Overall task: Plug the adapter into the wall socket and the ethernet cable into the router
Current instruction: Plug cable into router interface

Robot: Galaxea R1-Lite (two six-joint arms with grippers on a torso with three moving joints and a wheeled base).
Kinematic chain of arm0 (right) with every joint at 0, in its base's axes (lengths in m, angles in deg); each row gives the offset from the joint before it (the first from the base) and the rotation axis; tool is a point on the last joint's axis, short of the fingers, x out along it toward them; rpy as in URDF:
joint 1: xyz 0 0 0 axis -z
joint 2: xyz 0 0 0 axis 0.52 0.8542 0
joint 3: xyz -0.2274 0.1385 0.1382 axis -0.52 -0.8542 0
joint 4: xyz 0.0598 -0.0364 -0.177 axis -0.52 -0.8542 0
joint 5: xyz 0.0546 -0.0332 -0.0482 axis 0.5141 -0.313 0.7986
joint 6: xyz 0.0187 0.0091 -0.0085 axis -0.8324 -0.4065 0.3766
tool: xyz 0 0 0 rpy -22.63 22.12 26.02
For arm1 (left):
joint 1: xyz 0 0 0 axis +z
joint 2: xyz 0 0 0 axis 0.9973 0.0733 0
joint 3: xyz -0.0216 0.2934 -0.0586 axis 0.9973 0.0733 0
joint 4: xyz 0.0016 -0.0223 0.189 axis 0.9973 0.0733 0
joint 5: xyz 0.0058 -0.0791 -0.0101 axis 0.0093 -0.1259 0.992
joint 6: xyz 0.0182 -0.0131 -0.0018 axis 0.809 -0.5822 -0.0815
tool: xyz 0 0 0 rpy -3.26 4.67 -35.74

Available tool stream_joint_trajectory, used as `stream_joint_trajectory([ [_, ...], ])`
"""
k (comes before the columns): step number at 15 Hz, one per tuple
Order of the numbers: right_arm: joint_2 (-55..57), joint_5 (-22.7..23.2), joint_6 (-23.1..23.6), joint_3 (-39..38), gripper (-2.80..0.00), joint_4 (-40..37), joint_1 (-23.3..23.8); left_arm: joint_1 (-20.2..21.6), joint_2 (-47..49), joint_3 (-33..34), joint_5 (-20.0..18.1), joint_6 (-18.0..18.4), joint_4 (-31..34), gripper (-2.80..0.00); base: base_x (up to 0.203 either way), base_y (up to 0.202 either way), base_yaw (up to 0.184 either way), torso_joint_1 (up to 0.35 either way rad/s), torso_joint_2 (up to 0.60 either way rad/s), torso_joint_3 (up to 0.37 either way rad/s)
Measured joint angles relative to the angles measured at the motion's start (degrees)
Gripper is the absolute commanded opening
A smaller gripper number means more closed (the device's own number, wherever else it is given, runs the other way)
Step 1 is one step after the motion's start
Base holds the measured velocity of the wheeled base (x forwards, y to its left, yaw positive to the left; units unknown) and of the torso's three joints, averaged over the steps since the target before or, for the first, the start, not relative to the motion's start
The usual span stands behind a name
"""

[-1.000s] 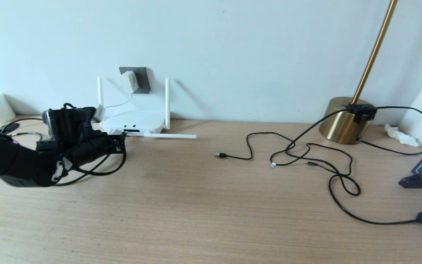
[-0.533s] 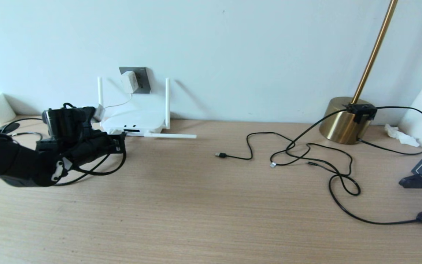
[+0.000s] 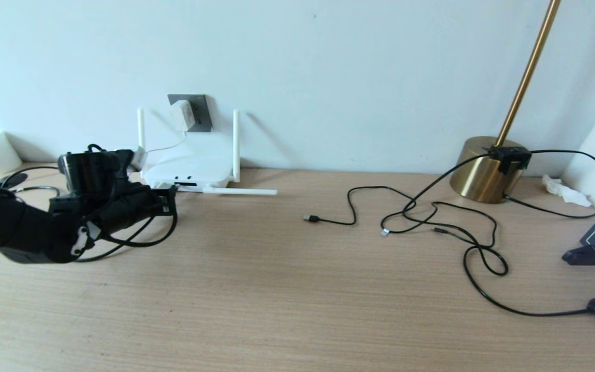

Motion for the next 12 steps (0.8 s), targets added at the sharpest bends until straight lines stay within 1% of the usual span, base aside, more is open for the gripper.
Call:
stream_joint_trajectory([
  [12, 0.00, -0.02, 0.01, 0.00, -2.80, 0.00, 0.00, 0.00, 0.66, -1.12, 0.01, -0.01, 0.10, -2.80, 0.000, 0.000, 0.000, 0.000, 0.00, 0.000],
])
